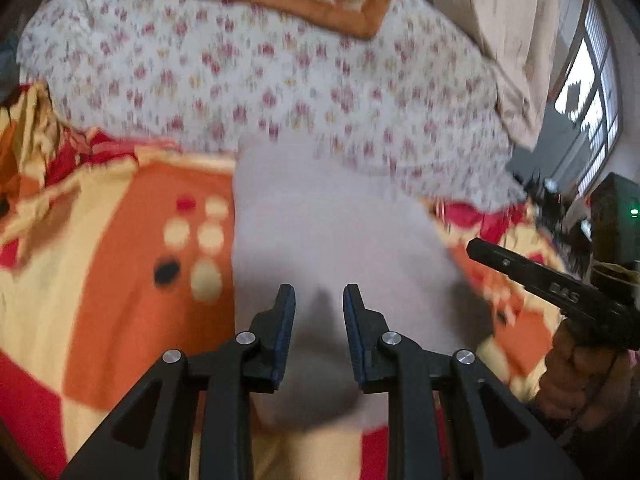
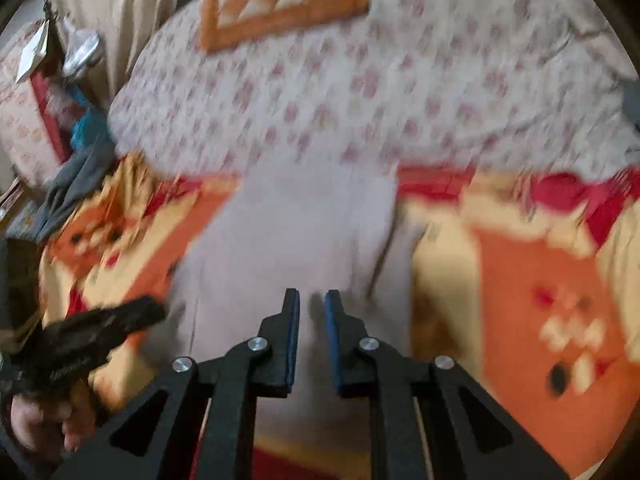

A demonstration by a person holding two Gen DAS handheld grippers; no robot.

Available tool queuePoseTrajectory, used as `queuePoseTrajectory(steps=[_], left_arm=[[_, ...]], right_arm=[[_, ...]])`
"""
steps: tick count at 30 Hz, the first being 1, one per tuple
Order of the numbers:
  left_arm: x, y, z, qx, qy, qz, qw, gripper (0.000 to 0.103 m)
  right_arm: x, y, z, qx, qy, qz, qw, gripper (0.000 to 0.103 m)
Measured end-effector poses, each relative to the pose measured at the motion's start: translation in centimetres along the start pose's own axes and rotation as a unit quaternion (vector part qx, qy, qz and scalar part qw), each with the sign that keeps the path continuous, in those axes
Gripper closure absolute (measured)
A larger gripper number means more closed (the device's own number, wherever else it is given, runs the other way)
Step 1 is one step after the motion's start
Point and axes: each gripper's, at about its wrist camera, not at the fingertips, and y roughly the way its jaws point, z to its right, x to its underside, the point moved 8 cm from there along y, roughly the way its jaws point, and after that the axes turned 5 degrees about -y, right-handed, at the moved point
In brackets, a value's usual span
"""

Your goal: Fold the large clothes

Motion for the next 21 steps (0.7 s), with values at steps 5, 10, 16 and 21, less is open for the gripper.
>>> queuePoseTrajectory(steps=[5,10,16,21], left_arm=[[-7.1,3.3,-0.3,-0.029,-0.027,0.021,0.9990,0.089],[-11.4,11.0,-2.1,-0.069,-0.091,-0.004,0.9934,0.089],[-8.7,19.2,-3.5,-0.100,-0.085,-0.061,0.9895,0.088],[-7.9,19.8,-4.3,-0.097,-0.084,-0.036,0.9911,0.088]], right_arm=[[-6.7,3.9,1.4,0.054,0.026,0.006,0.998,0.090],[-7.6,10.9,1.9,0.052,0.055,-0.047,0.996,0.088],[-1.7,17.1,4.2,0.055,0.029,-0.095,0.994,0.088],[-1.6,17.4,4.0,0.055,0.020,-0.096,0.994,0.087]])
